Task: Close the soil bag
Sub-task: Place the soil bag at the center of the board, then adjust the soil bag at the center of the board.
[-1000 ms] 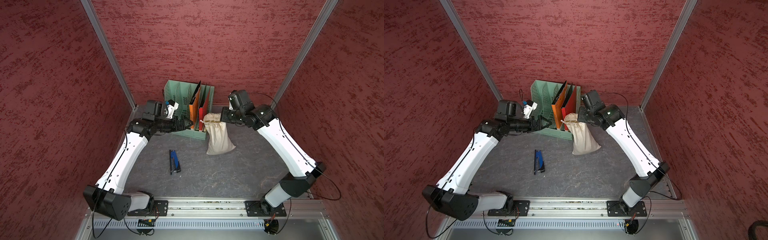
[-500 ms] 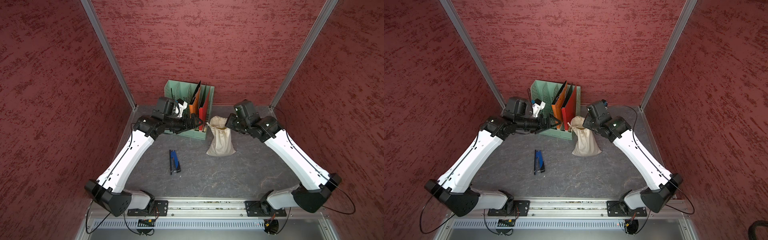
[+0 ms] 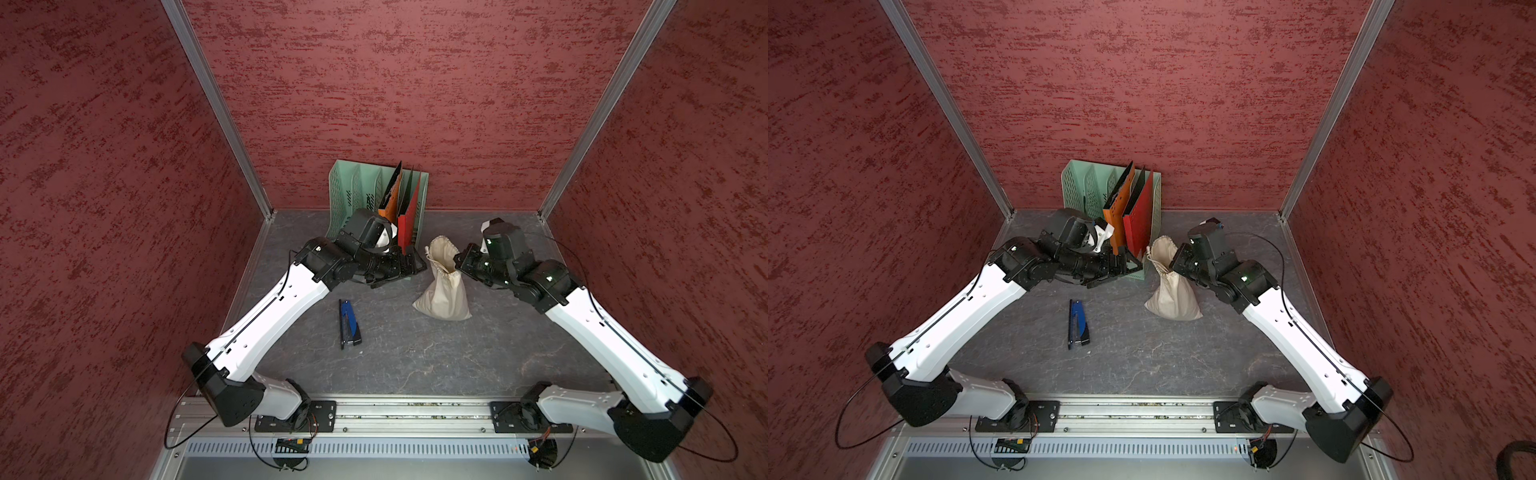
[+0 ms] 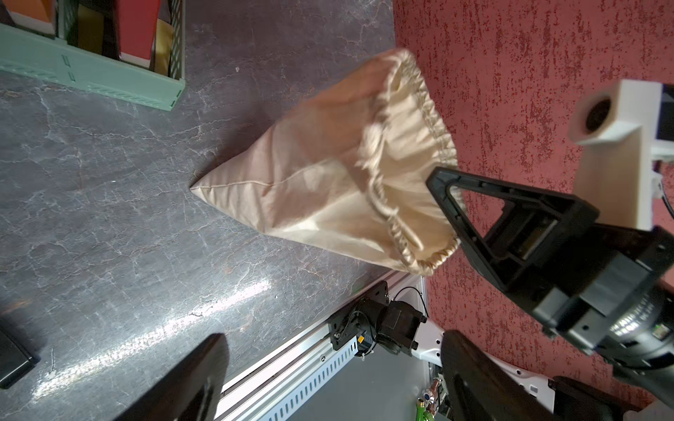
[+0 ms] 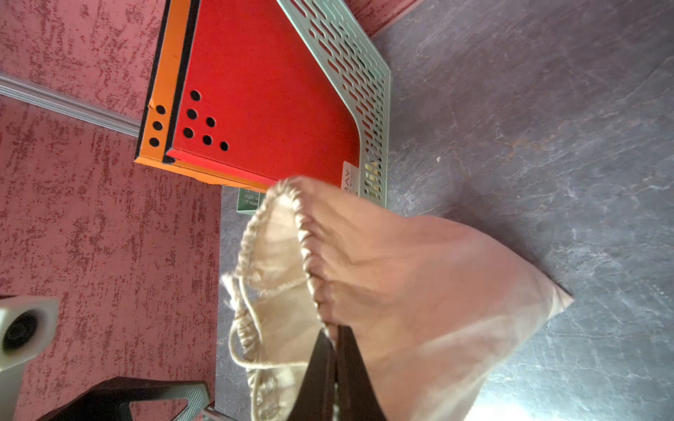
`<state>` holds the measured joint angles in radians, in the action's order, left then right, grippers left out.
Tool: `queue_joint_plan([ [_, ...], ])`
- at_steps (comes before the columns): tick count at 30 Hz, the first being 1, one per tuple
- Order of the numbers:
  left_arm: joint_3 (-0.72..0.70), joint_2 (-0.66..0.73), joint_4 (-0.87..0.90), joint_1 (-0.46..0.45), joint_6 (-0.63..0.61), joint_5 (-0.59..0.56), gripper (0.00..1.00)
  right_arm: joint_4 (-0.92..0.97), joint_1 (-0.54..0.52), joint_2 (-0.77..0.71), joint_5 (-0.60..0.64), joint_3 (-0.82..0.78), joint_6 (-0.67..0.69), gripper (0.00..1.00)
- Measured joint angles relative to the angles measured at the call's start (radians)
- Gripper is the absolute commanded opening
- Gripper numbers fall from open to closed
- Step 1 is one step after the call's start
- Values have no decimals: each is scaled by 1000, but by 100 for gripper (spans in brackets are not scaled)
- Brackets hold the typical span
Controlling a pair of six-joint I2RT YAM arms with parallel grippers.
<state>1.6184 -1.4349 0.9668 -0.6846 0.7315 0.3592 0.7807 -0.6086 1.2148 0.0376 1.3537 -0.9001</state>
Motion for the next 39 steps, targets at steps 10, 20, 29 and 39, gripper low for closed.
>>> queue_joint_plan([
  [10, 139, -190, -5, 16, -30, 57, 79, -39, 0, 14, -43, -18, -3, 0],
  [20, 196, -247, -1, 82, -39, 129, 70, -59, 0, 14, -45, -29, -9, 0],
  [29, 299, -327, -2, 102, -71, 195, 54, -80, 0, 35, -45, -29, -10, 0],
  [39, 311, -359, 3, 101, -90, 245, 36, -82, 0, 40, -40, -29, -9, 0],
])
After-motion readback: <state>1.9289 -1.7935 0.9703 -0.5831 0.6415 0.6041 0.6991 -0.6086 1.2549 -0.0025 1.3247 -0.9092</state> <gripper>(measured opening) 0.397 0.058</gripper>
